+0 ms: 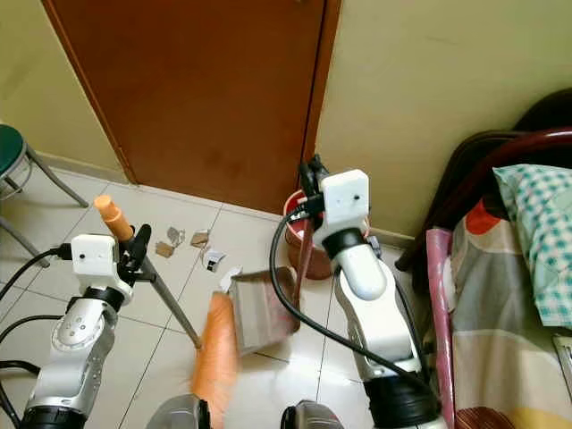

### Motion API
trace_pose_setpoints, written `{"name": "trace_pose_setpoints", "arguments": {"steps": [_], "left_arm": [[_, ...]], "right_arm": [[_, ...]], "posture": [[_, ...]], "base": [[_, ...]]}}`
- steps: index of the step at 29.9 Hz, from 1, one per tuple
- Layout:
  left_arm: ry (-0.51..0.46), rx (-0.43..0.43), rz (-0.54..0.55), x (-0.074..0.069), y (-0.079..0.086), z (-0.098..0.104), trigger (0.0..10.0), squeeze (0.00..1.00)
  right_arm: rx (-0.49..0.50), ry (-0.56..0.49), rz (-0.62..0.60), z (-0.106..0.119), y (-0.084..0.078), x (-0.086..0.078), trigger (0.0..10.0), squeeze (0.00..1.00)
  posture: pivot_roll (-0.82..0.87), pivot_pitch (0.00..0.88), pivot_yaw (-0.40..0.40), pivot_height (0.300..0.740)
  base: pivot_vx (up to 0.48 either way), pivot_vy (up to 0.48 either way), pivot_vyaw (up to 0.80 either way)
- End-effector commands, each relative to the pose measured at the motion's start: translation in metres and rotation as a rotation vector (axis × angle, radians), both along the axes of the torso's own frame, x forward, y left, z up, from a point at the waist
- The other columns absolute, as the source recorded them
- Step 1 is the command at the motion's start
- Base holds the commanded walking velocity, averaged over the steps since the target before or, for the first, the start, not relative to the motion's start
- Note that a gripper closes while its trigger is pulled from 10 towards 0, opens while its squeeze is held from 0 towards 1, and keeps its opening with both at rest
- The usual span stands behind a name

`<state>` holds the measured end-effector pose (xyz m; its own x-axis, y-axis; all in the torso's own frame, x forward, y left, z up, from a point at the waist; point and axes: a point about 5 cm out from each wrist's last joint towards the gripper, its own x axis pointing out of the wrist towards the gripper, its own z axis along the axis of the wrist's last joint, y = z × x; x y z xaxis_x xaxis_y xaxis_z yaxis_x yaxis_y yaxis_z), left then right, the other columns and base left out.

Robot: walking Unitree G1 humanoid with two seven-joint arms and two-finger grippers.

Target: Sweep floor

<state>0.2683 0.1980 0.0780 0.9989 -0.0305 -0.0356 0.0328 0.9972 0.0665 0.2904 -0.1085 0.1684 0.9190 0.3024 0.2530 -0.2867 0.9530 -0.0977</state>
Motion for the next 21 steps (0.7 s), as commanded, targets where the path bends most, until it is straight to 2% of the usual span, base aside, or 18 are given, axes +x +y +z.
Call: {"name": "trace_pose_setpoints", "arguments": {"steps": [1, 2, 3, 5, 8, 10, 13, 15, 17, 21], "left_arm": [[0.038, 0.092, 0.000, -0.005, 0.008, -0.005, 10.0, 0.00], [0.034, 0.095, -0.007, -0.006, 0.007, -0.004, 10.0, 0.00], [0.034, 0.095, -0.007, -0.006, 0.007, -0.004, 10.0, 0.00], [0.026, 0.096, -0.013, -0.007, 0.005, -0.002, 10.0, 0.00], [0.022, 0.099, -0.019, -0.008, 0.004, -0.001, 10.0, 0.00], [0.011, 0.101, -0.040, -0.007, 0.000, 0.001, 10.0, 0.00], [0.004, 0.104, -0.052, -0.007, -0.003, 0.003, 10.0, 0.00], [0.003, 0.110, -0.060, -0.007, -0.004, 0.004, 10.0, 0.00], [0.002, 0.111, -0.061, -0.007, -0.003, 0.004, 10.0, 0.00], [0.002, 0.111, -0.062, -0.007, -0.003, 0.005, 10.0, 0.00]], "right_arm": [[-0.004, -0.059, -0.021, 0.009, -0.005, -0.002, 10.0, 0.00], [-0.025, 0.020, -0.074, -0.014, -0.017, -0.004, 10.0, 0.00], [-0.025, 0.020, -0.074, -0.014, -0.017, -0.004, 10.0, 0.00], [-0.011, 0.102, -0.146, -0.035, -0.033, -0.006, 10.0, 0.00], [0.000, 0.128, -0.191, -0.041, -0.041, -0.007, 10.0, 0.00], [0.074, 0.199, -0.291, -0.052, -0.061, -0.005, 10.0, 0.00], [0.080, 0.211, -0.313, -0.054, -0.067, -0.004, 10.0, 0.00], [0.035, 0.186, -0.314, -0.053, -0.069, -0.003, 10.0, 0.00], [0.002, 0.160, -0.300, -0.050, -0.067, -0.003, 10.0, 0.00], [0.001, 0.155, -0.293, -0.050, -0.063, -0.001, 10.0, 0.00]], "posture": [[0.02, 0.080, -0.044, 0.740], [0.02, 0.082, -0.042, 0.740], [0.02, 0.082, -0.042, 0.740], [0.02, 0.082, -0.042, 0.740], [0.02, 0.086, -0.038, 0.740], [0.02, 0.087, -0.036, 0.740], [0.02, 0.089, -0.035, 0.740], [0.02, 0.089, -0.034, 0.740], [0.02, 0.090, -0.033, 0.740], [0.02, 0.090, -0.033, 0.740]], "base": [[0.000, 0.000, 0.00], [0.000, 0.000, 0.00], [0.000, 0.000, 0.00], [0.000, 0.000, 0.00], [0.000, 0.000, 0.00], [0.000, 0.150, -0.44], [0.000, 0.315, -0.45], [0.000, 0.354, -0.42], [0.000, 0.369, 0.00], [0.000, 0.370, 0.00]]}}
